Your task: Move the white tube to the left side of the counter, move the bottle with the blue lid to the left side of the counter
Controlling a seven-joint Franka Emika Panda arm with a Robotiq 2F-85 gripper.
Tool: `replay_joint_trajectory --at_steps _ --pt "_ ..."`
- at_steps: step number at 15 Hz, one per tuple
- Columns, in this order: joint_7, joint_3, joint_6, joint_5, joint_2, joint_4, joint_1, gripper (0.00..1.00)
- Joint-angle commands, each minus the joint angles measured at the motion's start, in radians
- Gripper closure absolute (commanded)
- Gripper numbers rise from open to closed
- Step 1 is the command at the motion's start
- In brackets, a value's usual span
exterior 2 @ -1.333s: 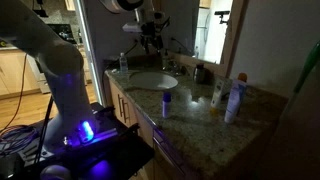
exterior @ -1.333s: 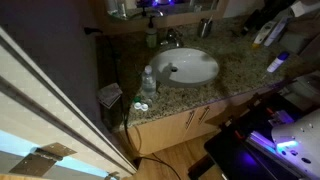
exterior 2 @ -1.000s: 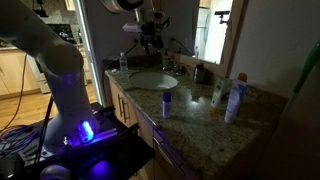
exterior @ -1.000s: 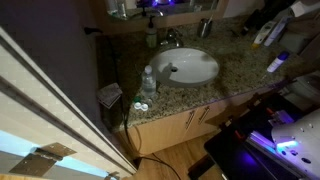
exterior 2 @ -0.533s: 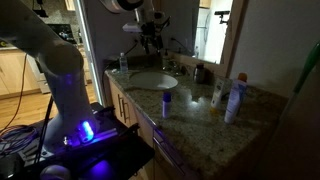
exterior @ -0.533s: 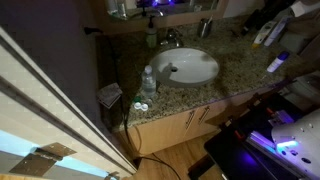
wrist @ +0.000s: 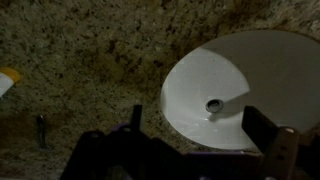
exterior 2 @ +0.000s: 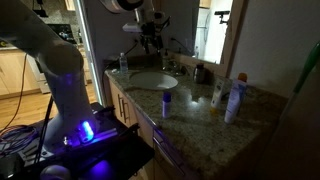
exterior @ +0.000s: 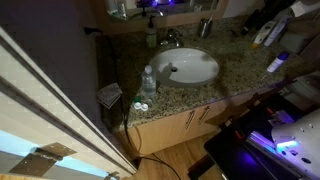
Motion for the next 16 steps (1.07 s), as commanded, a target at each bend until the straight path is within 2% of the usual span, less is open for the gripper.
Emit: replay_joint_trajectory --at_steps 1,3,4,5,8,9,10,13,15,16 --pt "0.005 0.016 0.000 -0.034 0.002 -0.002 -0.028 0.00" --pt "0.058 0.037 0.026 -0.062 0.000 -0.011 -0.051 0.00" --pt "0.028 -0.020 0.028 -0.108 -0.082 -0.067 -0.115 0.00" --pt "0.070 -0.025 0.053 -0.145 -0.078 -0.069 -0.159 0.00" --pt "0.090 -0.113 0.075 -0.182 -0.007 -0.018 -0.274 0.00" --pt "0.070 -0.080 0.032 -0.151 -0.031 -0.014 -0.216 0.00" --pt "0.056 -0.099 0.036 -0.155 -0.030 -0.013 -0.241 0.00" --pt "0.065 -0.081 0.035 -0.153 -0.031 -0.012 -0.225 0.00" --pt "0.195 -0.022 0.025 -0.198 0.050 0.036 -0.280 0.00" --pt "0.224 -0.043 0.023 -0.178 0.107 0.078 -0.289 0.00"
